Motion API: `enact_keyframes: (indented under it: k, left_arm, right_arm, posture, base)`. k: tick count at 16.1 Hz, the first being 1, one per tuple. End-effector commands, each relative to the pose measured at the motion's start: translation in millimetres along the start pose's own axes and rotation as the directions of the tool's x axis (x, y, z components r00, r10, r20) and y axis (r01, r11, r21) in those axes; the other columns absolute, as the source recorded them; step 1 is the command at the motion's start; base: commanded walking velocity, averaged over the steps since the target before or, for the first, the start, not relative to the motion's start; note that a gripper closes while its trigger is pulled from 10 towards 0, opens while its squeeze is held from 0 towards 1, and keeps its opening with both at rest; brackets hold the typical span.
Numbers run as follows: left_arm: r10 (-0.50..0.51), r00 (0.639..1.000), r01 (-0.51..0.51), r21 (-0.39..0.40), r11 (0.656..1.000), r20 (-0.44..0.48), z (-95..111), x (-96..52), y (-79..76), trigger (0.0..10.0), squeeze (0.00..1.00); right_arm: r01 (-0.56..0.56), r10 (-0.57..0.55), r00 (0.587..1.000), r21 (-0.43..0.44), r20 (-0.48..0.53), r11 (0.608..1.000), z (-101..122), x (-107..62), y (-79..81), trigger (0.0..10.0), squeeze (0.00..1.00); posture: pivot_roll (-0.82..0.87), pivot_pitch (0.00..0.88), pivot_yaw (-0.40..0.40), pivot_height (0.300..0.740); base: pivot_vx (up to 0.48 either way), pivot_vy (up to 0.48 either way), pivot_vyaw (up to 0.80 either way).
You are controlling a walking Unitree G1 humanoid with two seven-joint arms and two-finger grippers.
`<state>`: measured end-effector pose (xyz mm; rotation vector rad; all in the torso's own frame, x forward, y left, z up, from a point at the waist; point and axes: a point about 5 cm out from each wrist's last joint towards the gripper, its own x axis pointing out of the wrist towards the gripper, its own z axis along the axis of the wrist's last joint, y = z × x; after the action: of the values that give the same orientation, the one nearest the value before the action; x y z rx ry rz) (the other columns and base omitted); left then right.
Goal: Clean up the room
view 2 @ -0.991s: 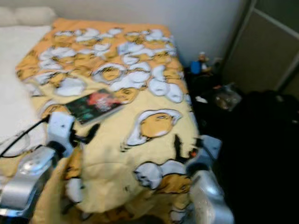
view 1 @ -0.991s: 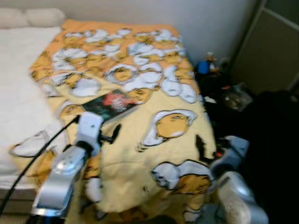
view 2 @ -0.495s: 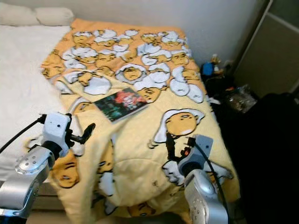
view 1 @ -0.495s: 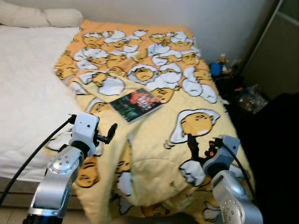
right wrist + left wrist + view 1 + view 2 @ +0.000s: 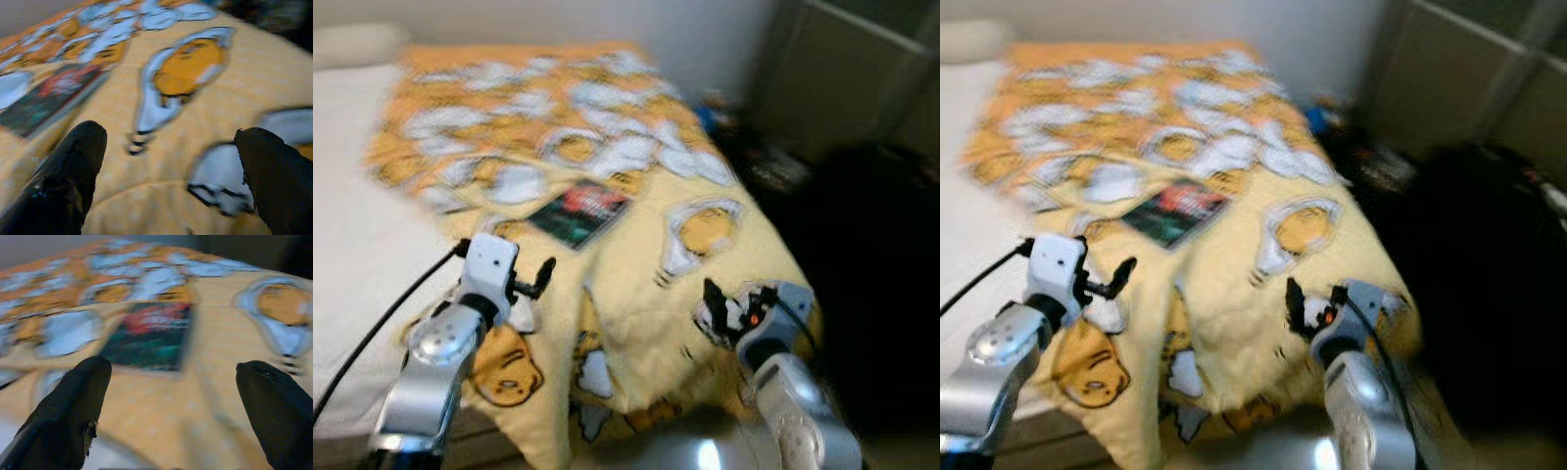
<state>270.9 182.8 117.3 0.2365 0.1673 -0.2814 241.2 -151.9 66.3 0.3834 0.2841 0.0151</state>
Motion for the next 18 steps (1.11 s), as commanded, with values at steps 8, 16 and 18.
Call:
enact_keyframes:
  k: [8,16,18]
  left_arm:
    - [-0.016,1.0,0.016,-0.01,1.0,0.017,1.6,0.5,-3.3,10.0,0.63]
    - [-0.023,1.0,0.023,-0.01,1.0,0.011,0.3,-0.5,1.5,10.0,0.63]
    - [-0.024,1.0,0.024,-0.009,1.0,0.007,-1.3,-2.4,2.2,10.0,0.62]
  right_arm:
    - [0.015,-0.016,0.999,0.036,0.038,0.999,3.1,-1.9,-2.4,10.0,0.0]
    - [0.015,-0.016,0.999,0.031,0.03,0.999,-1.0,-4.6,0.6,10.0,0.0]
    - [0.01,-0.011,0.999,0.025,0.035,1.0,-1.3,-5.7,1.2,10.0,0.0]
  posture:
    - [-0.04,0.0,0.011,0.74]
    - [-0.04,0.0,0.027,0.74]
    - [-0.04,0.0,0.028,0.74]
  base:
    - [0.0,0.3,-0.79]
    - [0.0,0.271,-0.4]
    - [0.0,0.399,-0.4]
